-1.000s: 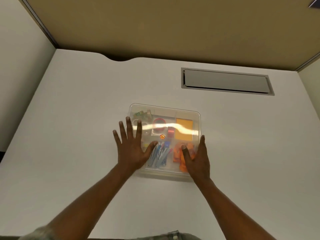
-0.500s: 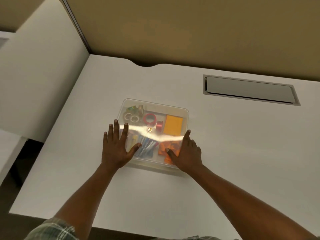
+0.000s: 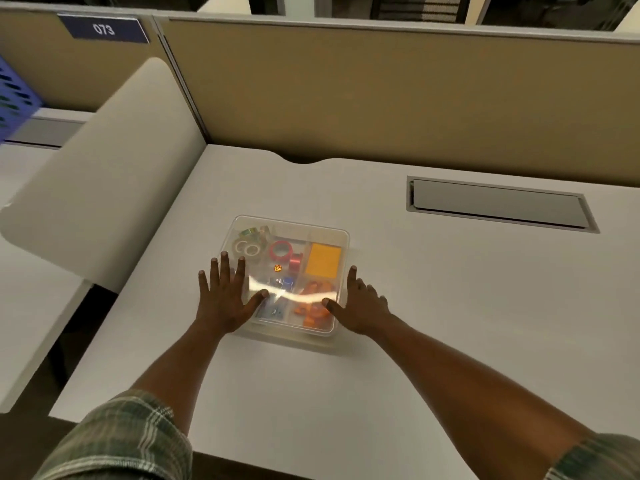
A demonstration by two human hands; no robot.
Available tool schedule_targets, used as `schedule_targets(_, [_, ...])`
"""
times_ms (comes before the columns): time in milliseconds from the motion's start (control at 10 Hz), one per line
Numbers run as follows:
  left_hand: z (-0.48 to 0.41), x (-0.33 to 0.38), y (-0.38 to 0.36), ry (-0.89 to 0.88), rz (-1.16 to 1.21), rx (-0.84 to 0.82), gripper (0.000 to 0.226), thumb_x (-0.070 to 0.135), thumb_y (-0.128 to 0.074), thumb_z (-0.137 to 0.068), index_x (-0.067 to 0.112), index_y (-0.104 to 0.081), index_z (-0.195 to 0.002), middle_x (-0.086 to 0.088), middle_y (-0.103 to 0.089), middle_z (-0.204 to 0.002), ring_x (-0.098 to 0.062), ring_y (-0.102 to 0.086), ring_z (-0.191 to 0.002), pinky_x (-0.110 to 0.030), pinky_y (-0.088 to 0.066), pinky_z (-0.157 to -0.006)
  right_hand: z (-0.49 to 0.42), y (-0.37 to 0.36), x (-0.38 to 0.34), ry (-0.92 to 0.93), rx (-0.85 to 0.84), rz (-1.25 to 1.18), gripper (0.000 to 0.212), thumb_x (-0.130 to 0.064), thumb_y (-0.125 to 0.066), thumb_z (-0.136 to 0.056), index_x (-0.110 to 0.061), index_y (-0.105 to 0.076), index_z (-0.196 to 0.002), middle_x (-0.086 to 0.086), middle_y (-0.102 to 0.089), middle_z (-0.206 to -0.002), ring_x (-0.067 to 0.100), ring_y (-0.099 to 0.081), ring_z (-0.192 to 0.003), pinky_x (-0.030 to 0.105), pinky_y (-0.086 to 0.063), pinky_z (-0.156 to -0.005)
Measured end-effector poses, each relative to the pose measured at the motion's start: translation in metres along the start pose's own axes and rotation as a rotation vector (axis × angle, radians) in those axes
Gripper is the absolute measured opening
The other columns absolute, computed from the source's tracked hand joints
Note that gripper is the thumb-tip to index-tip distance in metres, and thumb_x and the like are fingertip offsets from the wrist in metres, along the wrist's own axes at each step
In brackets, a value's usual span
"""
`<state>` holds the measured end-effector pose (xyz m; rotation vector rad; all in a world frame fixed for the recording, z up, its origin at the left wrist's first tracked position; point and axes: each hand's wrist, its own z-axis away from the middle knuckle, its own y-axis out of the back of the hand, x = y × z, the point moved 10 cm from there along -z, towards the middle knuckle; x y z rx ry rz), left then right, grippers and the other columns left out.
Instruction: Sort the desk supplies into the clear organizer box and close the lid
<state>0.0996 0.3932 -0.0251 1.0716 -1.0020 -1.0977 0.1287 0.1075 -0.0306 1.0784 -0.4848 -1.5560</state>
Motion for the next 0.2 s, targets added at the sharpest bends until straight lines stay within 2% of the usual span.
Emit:
schedule_targets(100, [0.011,0.040,0.011,-0.034,0.023,0.022,0.106,0.085,-0.005,-0.080,0.012,-0.022,-0.156,-0.023,-0.011,-0.162,-0.045,-0.017,-0.148,-0.063,-0.017,-0.115,0.015,0.008,0.024,-0.004,0.026,0.003,0.101,-0.074,-0.036,-0.091,-0.018,0.016,-0.157,0.015,-0.015,-0.166,0.035,-0.021,-0.150,0.056,-0.024,-0.117])
schedule_targets(200, [0.030,0.125,0.009,-0.153,0.077,0.095,0.096,0.077,-0.017,-0.088,0.006,-0.035,-0.151,-0.028,-0.025,-0.157,-0.049,-0.028,-0.143,-0.065,-0.027,-0.112,0.044,0.014,0.077,-0.037,0.060,0.019,0.096,-0.070,-0.036,-0.093,-0.018,0.011,-0.158,0.015,-0.014,-0.165,0.034,-0.019,-0.151,0.055,-0.022,-0.118])
